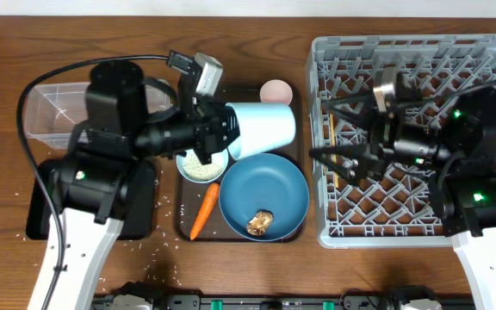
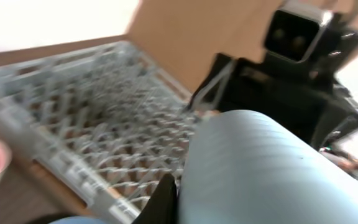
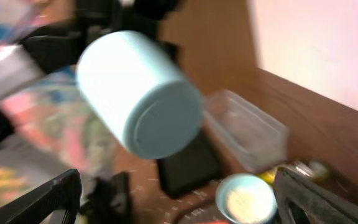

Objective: Sort waste into correct bins and load items into the dishwasher rack
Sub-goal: 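Lift blue cup with left gripper and pass it to right gripper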

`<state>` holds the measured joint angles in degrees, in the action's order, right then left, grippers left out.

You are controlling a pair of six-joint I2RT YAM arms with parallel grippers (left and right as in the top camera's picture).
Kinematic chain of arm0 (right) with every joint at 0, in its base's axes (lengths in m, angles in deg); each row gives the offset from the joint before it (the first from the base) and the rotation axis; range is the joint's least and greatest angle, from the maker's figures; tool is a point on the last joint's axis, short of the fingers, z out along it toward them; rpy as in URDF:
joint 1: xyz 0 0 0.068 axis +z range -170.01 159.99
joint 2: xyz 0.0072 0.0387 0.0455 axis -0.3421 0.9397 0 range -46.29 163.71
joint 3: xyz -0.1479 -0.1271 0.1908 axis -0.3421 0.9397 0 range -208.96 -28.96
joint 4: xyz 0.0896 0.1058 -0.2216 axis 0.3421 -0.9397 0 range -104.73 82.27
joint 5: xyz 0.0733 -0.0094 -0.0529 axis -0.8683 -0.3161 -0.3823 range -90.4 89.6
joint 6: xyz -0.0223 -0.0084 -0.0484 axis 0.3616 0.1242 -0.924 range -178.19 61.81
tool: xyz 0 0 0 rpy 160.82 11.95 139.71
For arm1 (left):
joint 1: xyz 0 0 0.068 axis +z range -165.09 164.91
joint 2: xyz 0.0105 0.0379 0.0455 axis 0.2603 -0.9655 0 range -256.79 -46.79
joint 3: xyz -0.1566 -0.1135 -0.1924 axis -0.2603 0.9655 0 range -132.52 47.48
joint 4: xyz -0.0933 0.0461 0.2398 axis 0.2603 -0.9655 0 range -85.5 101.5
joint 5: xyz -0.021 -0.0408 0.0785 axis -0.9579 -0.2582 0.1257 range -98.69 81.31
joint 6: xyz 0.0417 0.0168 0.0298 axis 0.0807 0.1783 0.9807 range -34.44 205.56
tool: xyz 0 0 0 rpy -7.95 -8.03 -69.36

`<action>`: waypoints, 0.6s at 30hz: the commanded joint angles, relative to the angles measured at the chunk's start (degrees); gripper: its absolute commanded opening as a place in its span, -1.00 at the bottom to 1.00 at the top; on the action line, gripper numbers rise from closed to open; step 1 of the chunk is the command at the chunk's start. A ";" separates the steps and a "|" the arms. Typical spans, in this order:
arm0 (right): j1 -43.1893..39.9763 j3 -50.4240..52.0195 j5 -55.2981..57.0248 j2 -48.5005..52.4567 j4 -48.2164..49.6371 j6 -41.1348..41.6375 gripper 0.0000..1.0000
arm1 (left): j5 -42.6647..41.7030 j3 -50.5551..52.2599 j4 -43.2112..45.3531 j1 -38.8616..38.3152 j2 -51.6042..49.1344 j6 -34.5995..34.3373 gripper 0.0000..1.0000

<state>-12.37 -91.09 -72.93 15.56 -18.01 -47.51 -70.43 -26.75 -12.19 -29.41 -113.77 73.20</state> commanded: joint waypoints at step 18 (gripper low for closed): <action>13.33 -0.70 2.01 0.04 12.90 0.42 0.89 | -14.16 0.11 2.14 0.26 0.42 -6.21 -0.88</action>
<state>-0.89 -91.09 -72.17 15.60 -6.51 -46.66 -82.69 -26.75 -10.48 -29.44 -113.64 67.34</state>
